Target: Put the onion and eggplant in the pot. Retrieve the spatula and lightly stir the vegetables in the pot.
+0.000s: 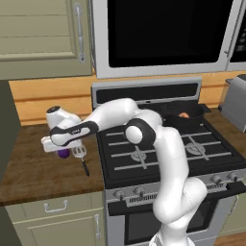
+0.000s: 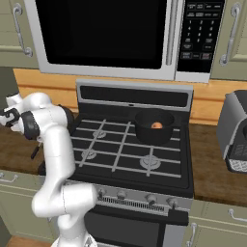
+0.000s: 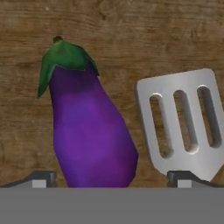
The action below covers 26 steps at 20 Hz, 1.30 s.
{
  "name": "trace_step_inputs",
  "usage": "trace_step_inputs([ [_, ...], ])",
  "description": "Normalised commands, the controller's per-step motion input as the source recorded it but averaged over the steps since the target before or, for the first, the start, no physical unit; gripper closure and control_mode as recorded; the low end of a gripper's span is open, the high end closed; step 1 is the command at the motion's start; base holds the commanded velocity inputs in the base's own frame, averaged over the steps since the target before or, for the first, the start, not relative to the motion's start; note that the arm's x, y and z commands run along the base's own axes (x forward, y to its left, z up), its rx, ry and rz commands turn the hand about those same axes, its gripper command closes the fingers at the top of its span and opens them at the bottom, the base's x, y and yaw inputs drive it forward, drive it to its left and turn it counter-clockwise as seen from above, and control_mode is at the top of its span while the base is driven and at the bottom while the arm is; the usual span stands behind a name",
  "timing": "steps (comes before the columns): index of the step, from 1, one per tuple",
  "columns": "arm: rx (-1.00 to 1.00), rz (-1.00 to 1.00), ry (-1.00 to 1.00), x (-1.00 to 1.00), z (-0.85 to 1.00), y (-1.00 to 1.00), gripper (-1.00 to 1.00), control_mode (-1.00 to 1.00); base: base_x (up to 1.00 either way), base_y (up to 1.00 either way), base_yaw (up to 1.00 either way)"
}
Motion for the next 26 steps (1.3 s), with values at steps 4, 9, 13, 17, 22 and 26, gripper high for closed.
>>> trace_step_inputs([
  [4,0.00,0.00,0.00,0.10,-0.17,0.02,-1.00,-1.00,0.00,0.00,0.00],
  [9,0.00,0.00,0.00,0.03,-0.18,0.01,-1.00,-1.00,0.00,0.00,0.00],
  [13,-0.01,0.00,0.02,0.01,-0.06,0.03,1.00,-1.00,0.00,0.00,0.00],
  [17,0.00,0.00,-0.01,-0.01,0.00,0.00,1.00,-1.00,0.00,0.00,0.00],
  [22,0.06,0.00,-0.23,-0.61,0.12,-0.21,1.00,-1.00,0.00,0.00,0.00],
  [26,0.10,0.03,-0.56,-1.00,0.64,-0.80,1.00,-1.00,0.00,0.00,0.00],
])
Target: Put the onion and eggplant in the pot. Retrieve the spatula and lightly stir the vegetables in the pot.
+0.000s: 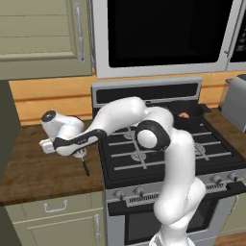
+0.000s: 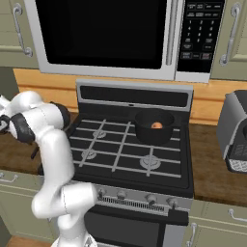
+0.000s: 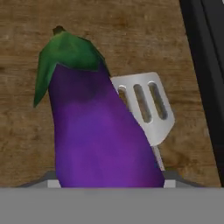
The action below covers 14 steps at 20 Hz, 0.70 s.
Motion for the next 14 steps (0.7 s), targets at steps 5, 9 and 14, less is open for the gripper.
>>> trace_step_inputs([
  [5,0.01,0.03,-0.29,-1.00,0.77,-0.98,1.00,-1.00,0.00,0.00,0.00],
  [9,0.00,0.00,-0.03,-0.81,0.84,-0.94,1.00,-1.00,0.00,0.00,0.00],
  [14,-0.03,-0.01,0.14,-0.17,1.00,-0.86,1.00,-1.00,0.00,0.00,0.00],
])
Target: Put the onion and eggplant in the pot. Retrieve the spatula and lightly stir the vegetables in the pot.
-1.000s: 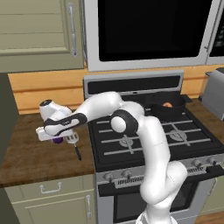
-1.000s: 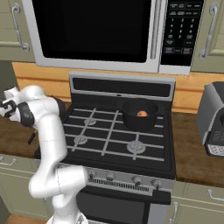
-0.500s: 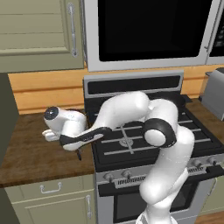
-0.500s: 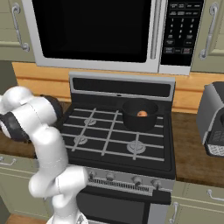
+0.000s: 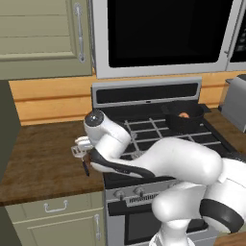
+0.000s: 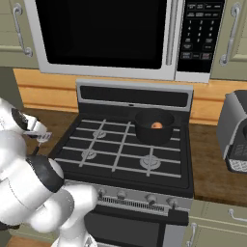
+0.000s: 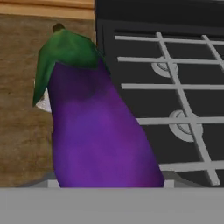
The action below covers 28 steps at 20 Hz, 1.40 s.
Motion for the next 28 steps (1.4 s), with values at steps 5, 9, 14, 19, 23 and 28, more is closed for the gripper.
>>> trace_step_inputs([
  [5,-0.16,0.00,0.12,0.04,0.35,-1.00,1.00,-1.00,0.00,0.00,0.00],
  [9,-0.01,0.10,-0.03,0.13,-0.08,-1.00,1.00,-1.00,0.00,0.00,0.00],
  [14,-0.01,0.11,-0.01,0.01,-0.03,-0.95,1.00,-1.00,0.00,0.00,0.00],
  [19,0.00,0.02,0.00,-0.10,0.48,-0.94,1.00,-1.00,0.00,0.00,0.00],
  [23,0.02,-0.19,-0.11,0.01,0.50,-1.00,1.00,-1.00,0.00,0.00,0.00],
  [28,0.11,-0.17,-0.03,0.42,0.22,-1.00,1.00,-1.00,0.00,0.00,0.00],
])
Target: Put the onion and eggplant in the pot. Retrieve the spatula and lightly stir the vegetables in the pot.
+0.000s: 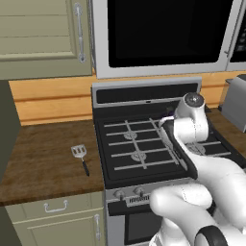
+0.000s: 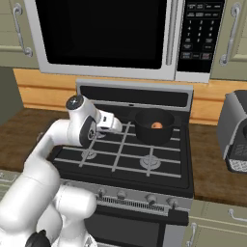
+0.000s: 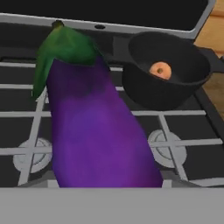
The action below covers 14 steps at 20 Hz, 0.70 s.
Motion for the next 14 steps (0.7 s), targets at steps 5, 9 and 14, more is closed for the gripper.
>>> trace_step_inputs([
  [5,0.06,-0.01,-0.02,0.32,0.00,-0.67,1.00,-1.00,0.00,0.00,0.00],
  [9,0.04,0.00,-0.01,0.73,0.00,-0.59,1.00,-1.00,0.00,0.00,0.00],
  [14,0.00,-0.01,0.07,0.93,0.00,-0.74,1.00,-1.00,0.00,0.00,0.00],
])
